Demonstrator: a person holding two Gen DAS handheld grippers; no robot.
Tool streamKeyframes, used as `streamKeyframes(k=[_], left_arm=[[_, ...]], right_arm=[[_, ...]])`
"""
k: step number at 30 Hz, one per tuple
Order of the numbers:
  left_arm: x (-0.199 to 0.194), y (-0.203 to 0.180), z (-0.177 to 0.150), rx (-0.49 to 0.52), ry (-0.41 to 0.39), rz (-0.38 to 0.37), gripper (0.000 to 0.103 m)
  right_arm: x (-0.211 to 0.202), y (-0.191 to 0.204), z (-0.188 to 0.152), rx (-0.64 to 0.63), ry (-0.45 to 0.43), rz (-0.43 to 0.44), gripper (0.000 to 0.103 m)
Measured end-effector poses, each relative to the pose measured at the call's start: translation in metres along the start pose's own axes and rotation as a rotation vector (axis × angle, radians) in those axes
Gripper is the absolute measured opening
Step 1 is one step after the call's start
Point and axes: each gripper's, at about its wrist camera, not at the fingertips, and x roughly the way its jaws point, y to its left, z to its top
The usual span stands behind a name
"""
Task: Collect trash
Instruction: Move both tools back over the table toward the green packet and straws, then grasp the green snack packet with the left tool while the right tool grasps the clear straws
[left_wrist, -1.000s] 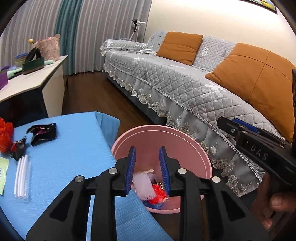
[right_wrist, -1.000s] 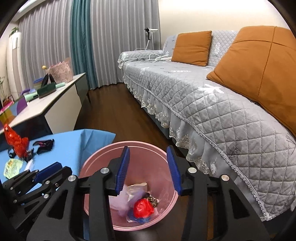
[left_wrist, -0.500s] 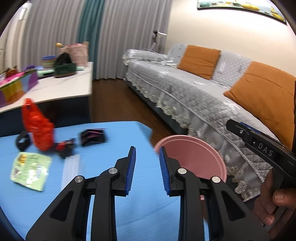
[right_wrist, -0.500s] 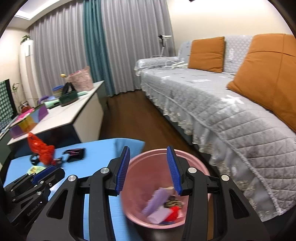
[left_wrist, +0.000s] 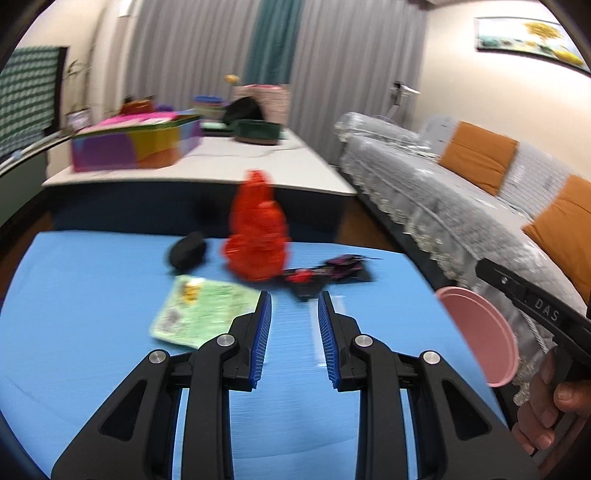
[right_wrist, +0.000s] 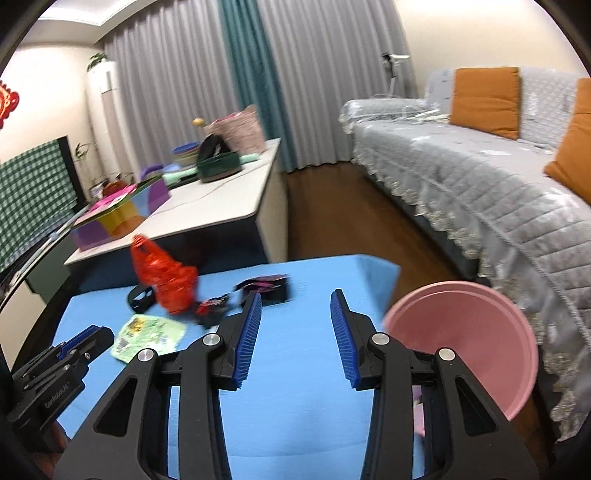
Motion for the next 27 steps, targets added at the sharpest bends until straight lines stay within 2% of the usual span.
streamKeyframes(k=[9,20,27], left_arm=[[0.016,0.072,-0.009,-0.104,0.030,0.111,0.026],[0.059,0.102,-0.010,-0.138,0.098,0.142,0.026],[0.079,0.106,-0.004,-0.137,0.137,0.134,0.026]], right_arm=[[0.049,0.045,-0.020,-0.046,0.102,0.055,0.040],[0.098,0.049,-0.045,-0.074,0.248,0.048,0.042],[0.109,0.054,-0.050,-0.105,0.296,0.076,0.042]])
